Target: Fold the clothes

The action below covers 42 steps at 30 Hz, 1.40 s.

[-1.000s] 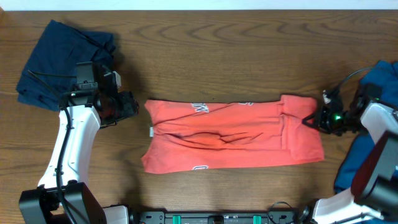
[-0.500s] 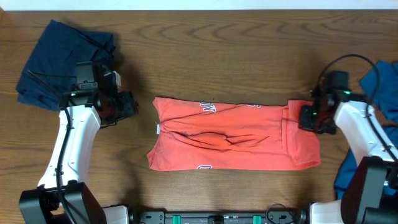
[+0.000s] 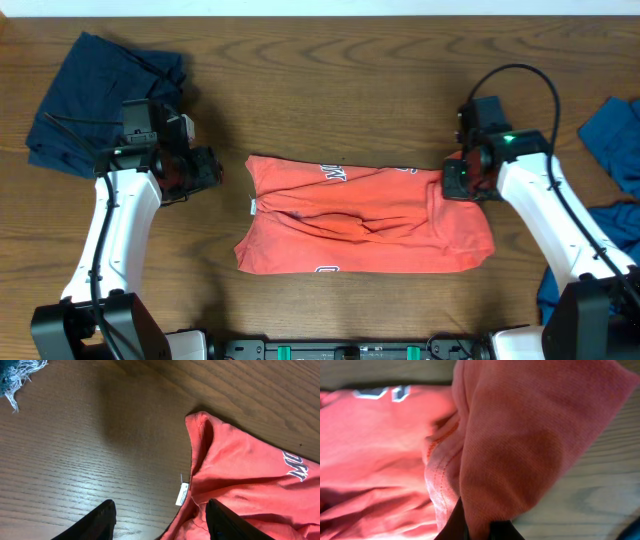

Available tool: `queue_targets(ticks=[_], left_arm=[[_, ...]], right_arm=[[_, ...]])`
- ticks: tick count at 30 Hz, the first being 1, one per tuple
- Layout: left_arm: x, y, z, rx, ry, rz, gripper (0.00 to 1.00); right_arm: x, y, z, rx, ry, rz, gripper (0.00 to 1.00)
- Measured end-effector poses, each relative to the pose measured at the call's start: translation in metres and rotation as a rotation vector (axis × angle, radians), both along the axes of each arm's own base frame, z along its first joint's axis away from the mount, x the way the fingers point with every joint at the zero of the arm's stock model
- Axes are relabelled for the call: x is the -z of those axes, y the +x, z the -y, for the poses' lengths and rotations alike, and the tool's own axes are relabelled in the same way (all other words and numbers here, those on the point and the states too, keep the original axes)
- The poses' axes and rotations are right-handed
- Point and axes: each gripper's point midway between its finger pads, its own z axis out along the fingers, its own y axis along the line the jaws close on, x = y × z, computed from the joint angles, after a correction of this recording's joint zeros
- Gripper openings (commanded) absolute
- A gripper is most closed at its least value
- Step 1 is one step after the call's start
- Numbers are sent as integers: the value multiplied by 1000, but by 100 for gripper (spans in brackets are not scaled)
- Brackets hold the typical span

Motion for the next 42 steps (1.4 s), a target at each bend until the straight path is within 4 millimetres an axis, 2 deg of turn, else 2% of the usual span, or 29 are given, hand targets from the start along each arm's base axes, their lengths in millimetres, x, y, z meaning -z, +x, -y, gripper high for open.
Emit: queue_targets(ticks=[5, 9, 18, 21, 25, 30, 38, 42], left_arm=[[0, 0, 0, 0, 0, 0, 59], [0, 0, 0, 0, 0, 0, 59], [0, 0, 0, 0, 0, 0, 59], [0, 0, 0, 0, 0, 0, 59], [0, 0, 0, 0, 0, 0, 59], [0, 0, 0, 0, 0, 0, 59], [0, 0, 0, 0, 0, 0, 59], [0, 0, 0, 0, 0, 0, 59]], right_arm=[[1, -10, -20, -29, -14, -19, 2], [0, -16, -20, -31, -86, -21, 4], [-9, -22, 32, 52, -309, -29, 2], [-11, -21, 39, 64, -339, -23, 2], [-11, -23, 31, 38, -347, -22, 2], [-10, -30, 9, -19, -355, -21, 2], [19, -34, -16, -72, -391, -79, 1], [25, -33, -24, -86, -396, -77, 2]])
